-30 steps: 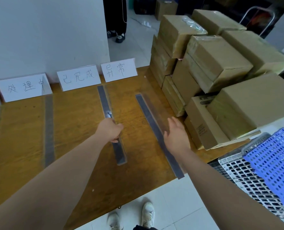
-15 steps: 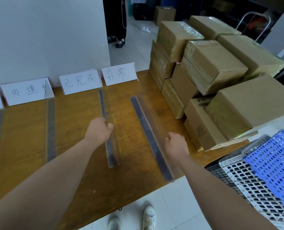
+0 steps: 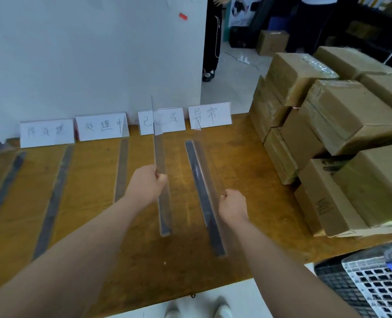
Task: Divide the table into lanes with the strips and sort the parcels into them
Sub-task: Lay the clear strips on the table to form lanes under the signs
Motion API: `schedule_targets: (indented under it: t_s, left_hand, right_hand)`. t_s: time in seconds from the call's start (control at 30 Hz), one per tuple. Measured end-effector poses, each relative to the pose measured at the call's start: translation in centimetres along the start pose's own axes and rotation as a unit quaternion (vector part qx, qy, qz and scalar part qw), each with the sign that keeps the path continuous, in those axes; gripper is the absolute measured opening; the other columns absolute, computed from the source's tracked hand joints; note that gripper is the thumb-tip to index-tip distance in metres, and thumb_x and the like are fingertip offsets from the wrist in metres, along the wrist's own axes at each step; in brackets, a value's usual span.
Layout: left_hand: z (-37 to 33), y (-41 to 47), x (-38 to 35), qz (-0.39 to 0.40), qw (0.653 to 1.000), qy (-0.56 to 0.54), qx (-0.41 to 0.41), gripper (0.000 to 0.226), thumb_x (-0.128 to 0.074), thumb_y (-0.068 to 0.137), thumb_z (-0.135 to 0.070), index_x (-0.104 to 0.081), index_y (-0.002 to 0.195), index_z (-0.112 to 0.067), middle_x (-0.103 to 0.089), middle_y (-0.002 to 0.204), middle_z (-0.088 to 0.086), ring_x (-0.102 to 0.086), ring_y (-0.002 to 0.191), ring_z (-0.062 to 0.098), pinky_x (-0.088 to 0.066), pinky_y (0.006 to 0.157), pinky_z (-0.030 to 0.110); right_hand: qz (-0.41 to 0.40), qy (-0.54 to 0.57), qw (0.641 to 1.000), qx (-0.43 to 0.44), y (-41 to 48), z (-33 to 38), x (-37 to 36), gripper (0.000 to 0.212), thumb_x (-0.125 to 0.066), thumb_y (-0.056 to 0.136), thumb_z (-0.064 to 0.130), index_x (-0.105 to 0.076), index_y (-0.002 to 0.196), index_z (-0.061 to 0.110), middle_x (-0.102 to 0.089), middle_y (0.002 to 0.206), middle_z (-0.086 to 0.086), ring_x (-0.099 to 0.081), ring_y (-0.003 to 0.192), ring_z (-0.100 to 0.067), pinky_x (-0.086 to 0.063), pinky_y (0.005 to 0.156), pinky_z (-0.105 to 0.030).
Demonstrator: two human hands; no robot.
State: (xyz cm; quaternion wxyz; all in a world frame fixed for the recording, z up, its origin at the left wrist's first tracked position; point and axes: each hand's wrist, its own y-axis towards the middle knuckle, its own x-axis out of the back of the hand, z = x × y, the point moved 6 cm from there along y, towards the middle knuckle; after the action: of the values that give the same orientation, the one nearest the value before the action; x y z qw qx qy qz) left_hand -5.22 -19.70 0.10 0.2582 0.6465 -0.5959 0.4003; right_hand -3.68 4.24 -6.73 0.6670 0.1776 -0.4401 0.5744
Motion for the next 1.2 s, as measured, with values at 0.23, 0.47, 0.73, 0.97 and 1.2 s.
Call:
schedule_targets:
  t_s: [0.23,0.47,0.73,0.97,1.2]
  left_hand:
    - [1.6,-0.1,1.6,-0.016,1.000,-0.006,0.006,0.021,-0.050,0.095,-0.014,-0.051,0.074,-0.012,-0.057,0.074,0.005,-0.047,0.060,0.011,-0.036,0.051,0.021]
    - [2.4,0.4,2.0,-0.016,1.000,-0.010,0.001,0.015,-0.050,0.095,-0.016,-0.058,0.087,-0.007,-0.061,0.077,0.008,-0.055,0.065,0.019,-0.049,0.058,0.028]
    - [2.8,0.6,2.5,-0.022,1.000,-0.010,-0.002,0.015,-0.049,0.095,-0.016,-0.059,0.090,-0.006,-0.061,0.078,0.011,-0.059,0.067,0.022,-0.058,0.068,0.039]
    - [3.1,0.7,2.9,-0.027,0.999,-0.018,0.000,0.012,-0.049,0.095,-0.015,-0.056,0.087,-0.011,-0.060,0.073,0.006,-0.065,0.069,0.025,-0.060,0.067,0.038]
    - [3.3,0.8,2.9,-0.039,0.999,-0.017,-0.008,0.004,-0.050,0.095,-0.015,-0.050,0.092,-0.017,-0.060,0.076,0.006,-0.056,0.068,0.017,-0.048,0.061,0.024]
  right_hand:
    - [0.128,0.088,0.986,0.065,-0.4,1.3,-1.4,0.034,-0.039,0.100,0.011,-0.051,0.131,0.019,-0.061,0.118,0.000,-0.057,0.103,-0.016,-0.048,0.084,-0.030]
    - [0.072,0.082,0.993,0.052,-0.9,2.3,-1.4,0.030,-0.040,0.099,0.004,-0.043,0.126,0.017,-0.055,0.107,0.001,-0.050,0.091,-0.012,-0.045,0.073,-0.023]
    - [0.064,0.074,0.994,0.046,-0.7,4.1,-2.6,0.031,-0.041,0.098,0.002,-0.041,0.125,0.016,-0.051,0.106,0.001,-0.050,0.091,-0.013,-0.044,0.069,-0.022]
    - [0.047,0.052,0.997,0.039,-0.3,4.9,-2.6,0.028,-0.041,0.098,0.004,-0.044,0.124,0.013,-0.056,0.114,-0.005,-0.050,0.092,-0.015,-0.046,0.075,-0.026]
    - [0.037,0.045,0.998,0.019,-0.1,5.1,-3.1,0.025,-0.044,0.098,0.005,-0.043,0.121,0.014,-0.058,0.112,-0.007,-0.055,0.091,-0.018,-0.054,0.080,-0.033]
